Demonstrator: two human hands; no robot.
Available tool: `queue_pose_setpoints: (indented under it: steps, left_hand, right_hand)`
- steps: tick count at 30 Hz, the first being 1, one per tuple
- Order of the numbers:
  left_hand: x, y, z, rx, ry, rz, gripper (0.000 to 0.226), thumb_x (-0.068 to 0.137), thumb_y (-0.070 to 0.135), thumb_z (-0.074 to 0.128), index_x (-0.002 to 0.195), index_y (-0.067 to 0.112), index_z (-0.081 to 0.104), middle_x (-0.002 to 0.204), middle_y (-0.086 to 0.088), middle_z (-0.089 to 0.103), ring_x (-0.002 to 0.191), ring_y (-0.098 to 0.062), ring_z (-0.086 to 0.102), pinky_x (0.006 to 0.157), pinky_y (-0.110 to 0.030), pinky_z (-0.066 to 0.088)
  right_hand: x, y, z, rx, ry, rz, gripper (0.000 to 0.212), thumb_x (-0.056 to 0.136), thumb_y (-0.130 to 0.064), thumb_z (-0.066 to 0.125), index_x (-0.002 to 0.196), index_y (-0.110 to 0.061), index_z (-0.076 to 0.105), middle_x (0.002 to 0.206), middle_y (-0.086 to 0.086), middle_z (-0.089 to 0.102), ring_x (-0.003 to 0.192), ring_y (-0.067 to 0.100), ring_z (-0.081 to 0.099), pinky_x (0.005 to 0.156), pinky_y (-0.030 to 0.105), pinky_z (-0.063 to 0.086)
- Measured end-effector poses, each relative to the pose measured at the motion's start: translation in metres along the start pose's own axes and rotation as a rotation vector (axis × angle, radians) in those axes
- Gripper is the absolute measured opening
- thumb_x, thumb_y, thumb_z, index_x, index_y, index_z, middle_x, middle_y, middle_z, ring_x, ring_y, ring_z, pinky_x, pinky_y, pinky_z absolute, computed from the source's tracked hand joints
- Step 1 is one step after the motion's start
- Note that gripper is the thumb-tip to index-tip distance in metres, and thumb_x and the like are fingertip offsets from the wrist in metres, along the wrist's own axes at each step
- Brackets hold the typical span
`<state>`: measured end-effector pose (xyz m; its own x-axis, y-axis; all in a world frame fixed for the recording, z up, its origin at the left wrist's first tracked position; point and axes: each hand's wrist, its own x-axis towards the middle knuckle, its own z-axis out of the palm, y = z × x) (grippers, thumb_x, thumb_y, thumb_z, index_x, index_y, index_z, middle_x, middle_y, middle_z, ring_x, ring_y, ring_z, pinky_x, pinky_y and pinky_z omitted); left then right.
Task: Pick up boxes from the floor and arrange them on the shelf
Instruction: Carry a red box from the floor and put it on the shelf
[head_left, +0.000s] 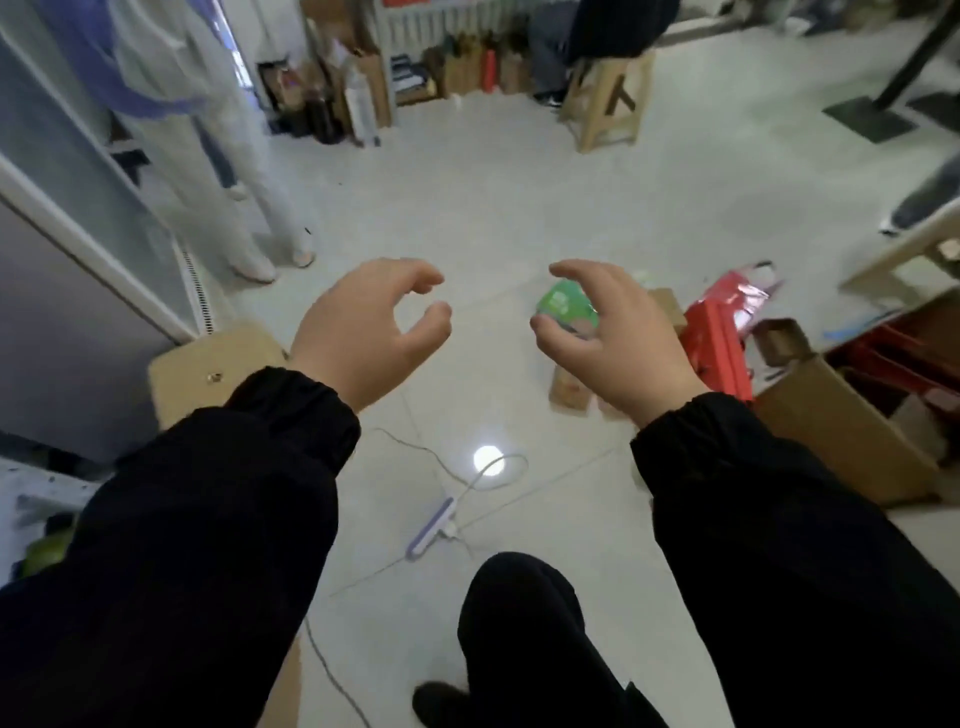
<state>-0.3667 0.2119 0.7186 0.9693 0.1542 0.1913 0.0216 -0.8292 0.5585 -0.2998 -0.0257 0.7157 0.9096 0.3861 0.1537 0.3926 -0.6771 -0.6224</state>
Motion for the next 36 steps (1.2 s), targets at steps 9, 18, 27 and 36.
queue_pose_setpoints:
  steps: [9, 18, 27, 36]
  left_hand:
    - [0.054, 0.117, 0.162, -0.084, -0.244, 0.17, 0.032, 0.094, 0.04, 0.056, 0.124, 0.031, 0.065, 0.116, 0.017, 0.062, 0.113, -0.005, 0.057, 0.094, -0.03, 0.047]
    - [0.163, 0.235, 0.33, -0.012, -0.465, 0.24, 0.028, 0.095, 0.038, 0.056, 0.12, 0.027, 0.064, 0.11, 0.015, 0.062, 0.103, -0.006, 0.057, 0.088, -0.035, 0.052]
    - [0.233, 0.243, 0.477, -0.018, -0.688, 0.263, 0.046, 0.087, 0.053, 0.047, 0.124, 0.032, 0.063, 0.111, 0.017, 0.061, 0.106, -0.007, 0.058, 0.088, -0.035, 0.051]
    - [0.269, 0.228, 0.673, -0.046, -1.046, 0.4, 0.047, 0.092, 0.049, 0.053, 0.135, 0.028, 0.057, 0.123, 0.01, 0.063, 0.112, -0.011, 0.06, 0.099, -0.039, 0.051]
  right_hand:
    - [-0.056, 0.171, -0.076, -0.054, 0.037, 0.264, 0.054, 0.091, -0.047, 0.06, 0.139, -0.023, 0.057, 0.135, -0.011, 0.06, 0.126, 0.005, 0.049, 0.107, 0.027, 0.041]
    - [-0.05, 0.381, -0.156, 0.027, 0.076, 0.575, 0.059, 0.087, -0.05, 0.061, 0.139, -0.023, 0.058, 0.135, -0.006, 0.062, 0.128, 0.011, 0.052, 0.11, 0.034, 0.043]
    - [-0.028, 0.527, -0.145, 0.089, 0.12, 0.882, 0.052, 0.096, -0.037, 0.064, 0.143, -0.018, 0.054, 0.139, -0.001, 0.057, 0.127, 0.011, 0.051, 0.099, 0.015, 0.034]
    - [-0.073, 0.643, -0.051, 0.18, 0.212, 1.422, 0.068, 0.092, -0.037, 0.066, 0.153, -0.017, 0.044, 0.152, 0.009, 0.05, 0.139, 0.024, 0.046, 0.109, 0.031, 0.035]
